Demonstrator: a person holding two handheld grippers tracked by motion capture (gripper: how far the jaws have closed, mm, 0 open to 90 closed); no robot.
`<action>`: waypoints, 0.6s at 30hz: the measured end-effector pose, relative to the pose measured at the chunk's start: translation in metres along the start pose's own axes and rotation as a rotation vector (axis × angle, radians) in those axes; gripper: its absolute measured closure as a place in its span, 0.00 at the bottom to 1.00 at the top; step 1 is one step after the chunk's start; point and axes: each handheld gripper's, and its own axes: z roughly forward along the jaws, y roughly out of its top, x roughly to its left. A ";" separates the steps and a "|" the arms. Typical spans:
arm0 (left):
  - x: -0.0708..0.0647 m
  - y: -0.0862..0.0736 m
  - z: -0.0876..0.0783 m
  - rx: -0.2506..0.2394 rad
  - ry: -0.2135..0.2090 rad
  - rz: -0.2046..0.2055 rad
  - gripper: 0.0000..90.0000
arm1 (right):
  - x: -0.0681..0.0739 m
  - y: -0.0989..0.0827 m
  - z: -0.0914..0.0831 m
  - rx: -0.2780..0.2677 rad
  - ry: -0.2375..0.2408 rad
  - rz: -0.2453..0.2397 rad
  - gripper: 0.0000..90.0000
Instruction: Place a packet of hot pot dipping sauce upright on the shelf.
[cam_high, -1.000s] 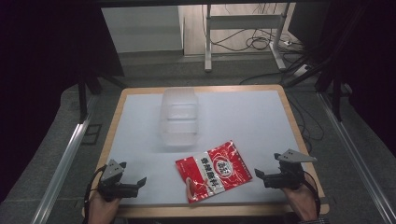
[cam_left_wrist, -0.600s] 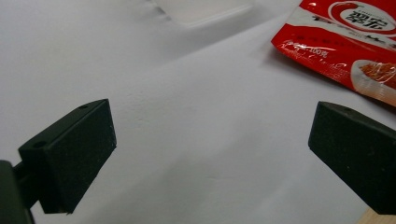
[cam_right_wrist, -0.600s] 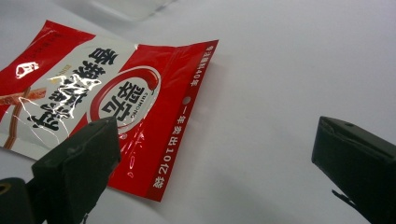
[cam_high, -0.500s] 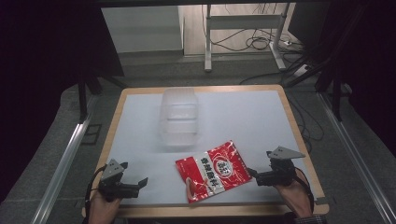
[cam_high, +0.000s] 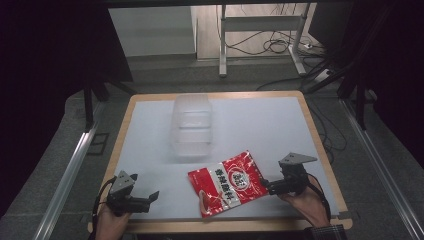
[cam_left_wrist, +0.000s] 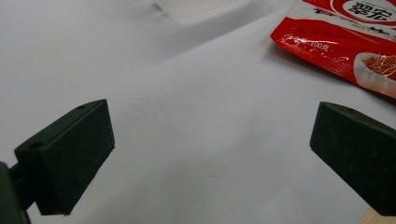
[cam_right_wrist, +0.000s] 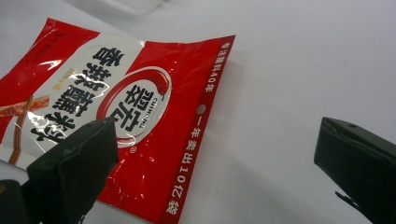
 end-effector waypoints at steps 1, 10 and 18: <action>0.000 0.000 0.000 0.004 0.000 0.003 0.00 | 0.000 0.001 0.001 0.002 0.000 0.002 0.00; -0.002 0.001 0.002 0.015 0.000 0.020 0.00 | 0.001 0.007 0.013 0.035 0.044 -0.016 0.11; -0.005 0.001 0.004 0.026 0.004 0.046 0.00 | -0.002 0.009 0.028 0.069 0.092 0.006 0.23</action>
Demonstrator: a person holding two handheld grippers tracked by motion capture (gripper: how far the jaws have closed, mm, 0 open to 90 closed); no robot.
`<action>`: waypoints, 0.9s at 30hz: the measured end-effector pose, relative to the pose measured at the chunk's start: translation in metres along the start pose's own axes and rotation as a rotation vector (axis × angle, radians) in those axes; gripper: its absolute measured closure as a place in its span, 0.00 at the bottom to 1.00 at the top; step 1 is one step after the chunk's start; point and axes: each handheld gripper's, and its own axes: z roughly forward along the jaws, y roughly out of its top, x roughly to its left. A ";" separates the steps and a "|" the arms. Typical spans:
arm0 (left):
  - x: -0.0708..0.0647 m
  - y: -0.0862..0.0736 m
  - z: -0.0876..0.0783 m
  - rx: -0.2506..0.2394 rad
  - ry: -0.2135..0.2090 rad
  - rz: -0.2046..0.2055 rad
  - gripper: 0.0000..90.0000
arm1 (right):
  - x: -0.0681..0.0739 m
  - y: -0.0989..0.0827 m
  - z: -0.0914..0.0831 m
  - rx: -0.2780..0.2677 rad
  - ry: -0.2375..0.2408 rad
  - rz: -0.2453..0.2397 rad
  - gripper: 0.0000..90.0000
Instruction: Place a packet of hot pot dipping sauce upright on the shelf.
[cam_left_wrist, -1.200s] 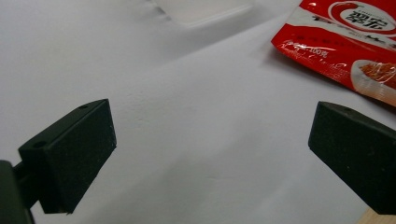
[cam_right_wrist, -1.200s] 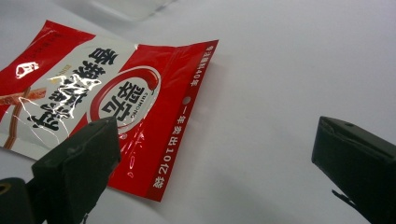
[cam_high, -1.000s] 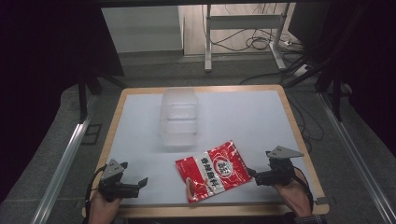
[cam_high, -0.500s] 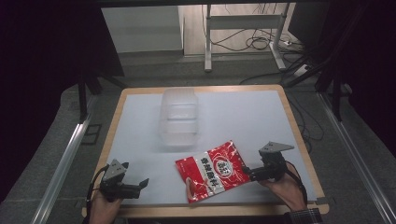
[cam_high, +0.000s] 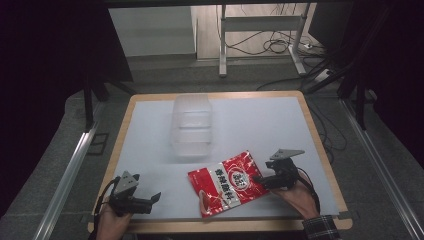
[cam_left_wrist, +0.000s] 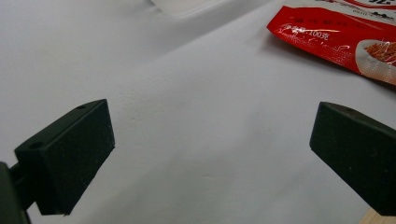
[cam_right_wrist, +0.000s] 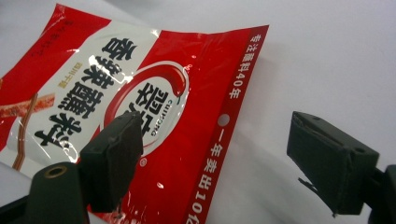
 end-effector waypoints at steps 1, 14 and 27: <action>0.000 0.000 0.000 0.000 0.001 0.001 0.00 | -0.001 0.001 0.001 0.003 0.009 -0.001 0.24; -0.002 0.001 0.000 -0.004 0.010 0.014 0.00 | -0.007 0.007 0.019 0.041 0.058 0.000 0.43; -0.002 0.002 -0.001 -0.009 0.018 0.017 0.00 | 0.002 0.018 0.035 0.073 0.109 -0.029 0.58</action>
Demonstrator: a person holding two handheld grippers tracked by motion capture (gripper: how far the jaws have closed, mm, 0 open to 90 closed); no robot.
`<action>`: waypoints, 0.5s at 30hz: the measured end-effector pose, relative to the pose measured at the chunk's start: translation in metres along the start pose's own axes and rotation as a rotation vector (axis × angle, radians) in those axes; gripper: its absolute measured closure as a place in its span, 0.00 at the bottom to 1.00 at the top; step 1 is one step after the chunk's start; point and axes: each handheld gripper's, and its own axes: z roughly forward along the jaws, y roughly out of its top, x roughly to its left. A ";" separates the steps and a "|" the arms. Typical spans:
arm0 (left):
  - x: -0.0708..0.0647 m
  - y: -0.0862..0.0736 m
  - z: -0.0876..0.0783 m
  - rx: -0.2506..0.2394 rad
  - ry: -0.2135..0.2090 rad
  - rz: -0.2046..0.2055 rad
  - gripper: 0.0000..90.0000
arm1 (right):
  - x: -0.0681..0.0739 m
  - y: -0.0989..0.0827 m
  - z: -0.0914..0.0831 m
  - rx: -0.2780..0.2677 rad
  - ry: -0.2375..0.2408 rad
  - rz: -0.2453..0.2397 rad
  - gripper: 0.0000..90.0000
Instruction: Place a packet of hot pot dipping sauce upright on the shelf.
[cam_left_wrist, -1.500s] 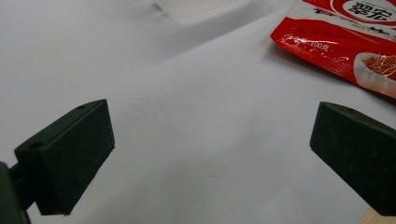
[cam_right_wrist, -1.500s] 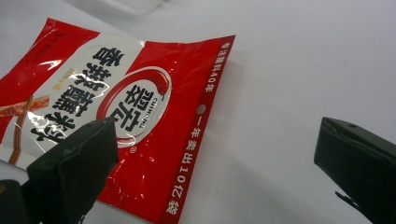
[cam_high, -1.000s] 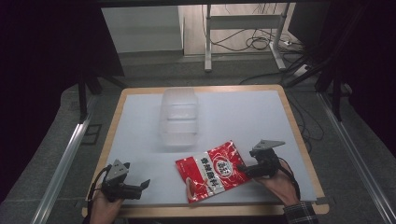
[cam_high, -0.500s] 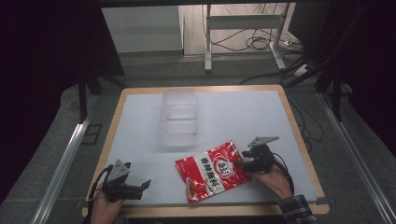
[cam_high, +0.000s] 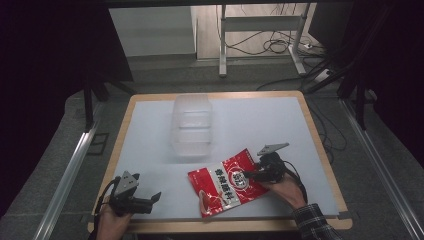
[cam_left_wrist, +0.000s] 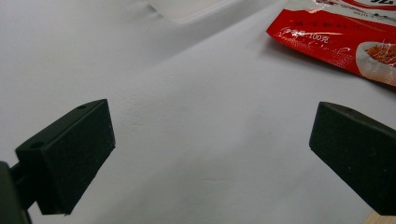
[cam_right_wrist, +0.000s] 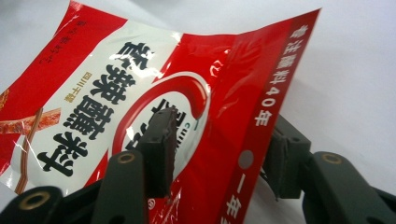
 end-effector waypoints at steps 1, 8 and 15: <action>0.000 0.000 0.000 0.001 0.001 0.002 0.00 | 0.001 0.001 0.002 0.004 0.002 -0.005 0.59; -0.001 0.000 0.000 0.003 0.006 0.007 0.00 | 0.008 0.007 0.010 0.046 0.020 -0.049 0.70; -0.001 0.001 -0.001 -0.005 0.009 0.004 0.00 | 0.014 0.012 0.006 0.035 0.029 -0.062 0.91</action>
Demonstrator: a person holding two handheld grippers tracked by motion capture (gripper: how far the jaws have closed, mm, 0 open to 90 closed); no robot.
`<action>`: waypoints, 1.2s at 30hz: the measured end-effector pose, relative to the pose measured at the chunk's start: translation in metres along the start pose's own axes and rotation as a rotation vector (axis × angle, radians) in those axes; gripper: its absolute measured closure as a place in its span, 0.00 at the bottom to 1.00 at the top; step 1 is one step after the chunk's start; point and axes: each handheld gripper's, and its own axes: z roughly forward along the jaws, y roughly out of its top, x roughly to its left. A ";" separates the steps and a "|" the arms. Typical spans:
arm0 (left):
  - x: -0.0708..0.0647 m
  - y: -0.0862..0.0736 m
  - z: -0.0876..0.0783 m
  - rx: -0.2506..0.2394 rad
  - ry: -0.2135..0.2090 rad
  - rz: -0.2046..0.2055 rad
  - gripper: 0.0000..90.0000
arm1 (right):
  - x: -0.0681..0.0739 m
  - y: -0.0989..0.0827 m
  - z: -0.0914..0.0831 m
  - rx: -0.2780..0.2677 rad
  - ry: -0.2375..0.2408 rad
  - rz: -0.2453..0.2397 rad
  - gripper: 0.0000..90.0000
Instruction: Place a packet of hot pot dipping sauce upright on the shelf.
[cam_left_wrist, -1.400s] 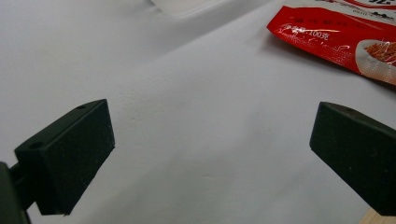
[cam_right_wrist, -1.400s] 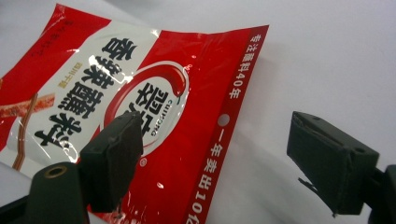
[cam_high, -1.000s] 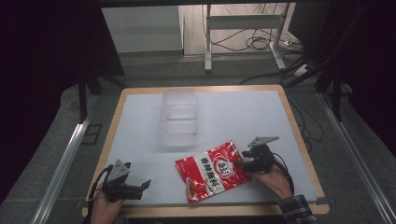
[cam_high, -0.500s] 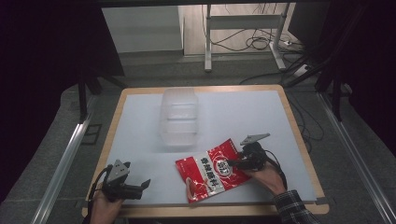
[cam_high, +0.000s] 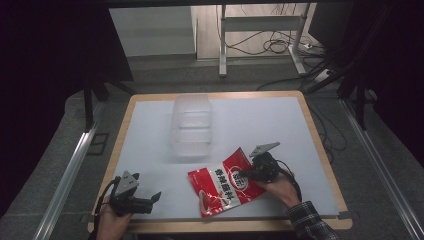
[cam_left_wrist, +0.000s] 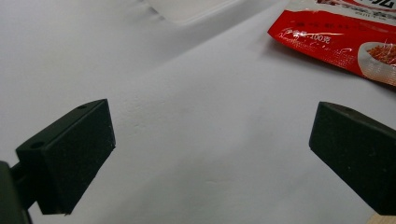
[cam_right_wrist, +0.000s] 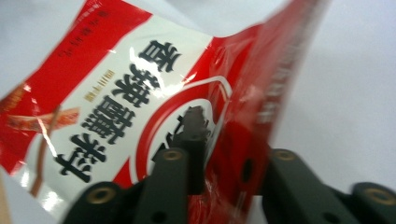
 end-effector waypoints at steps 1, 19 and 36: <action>0.000 0.000 0.000 0.000 0.001 0.001 0.00 | 0.000 0.001 -0.001 -0.002 0.009 0.006 0.93; 0.000 0.001 -0.002 -0.024 -0.005 -0.008 0.00 | 0.012 0.021 -0.026 -0.088 0.053 0.035 0.97; 0.001 0.003 -0.004 -0.071 -0.025 -0.043 0.00 | 0.022 0.051 -0.053 -0.115 0.104 0.033 0.98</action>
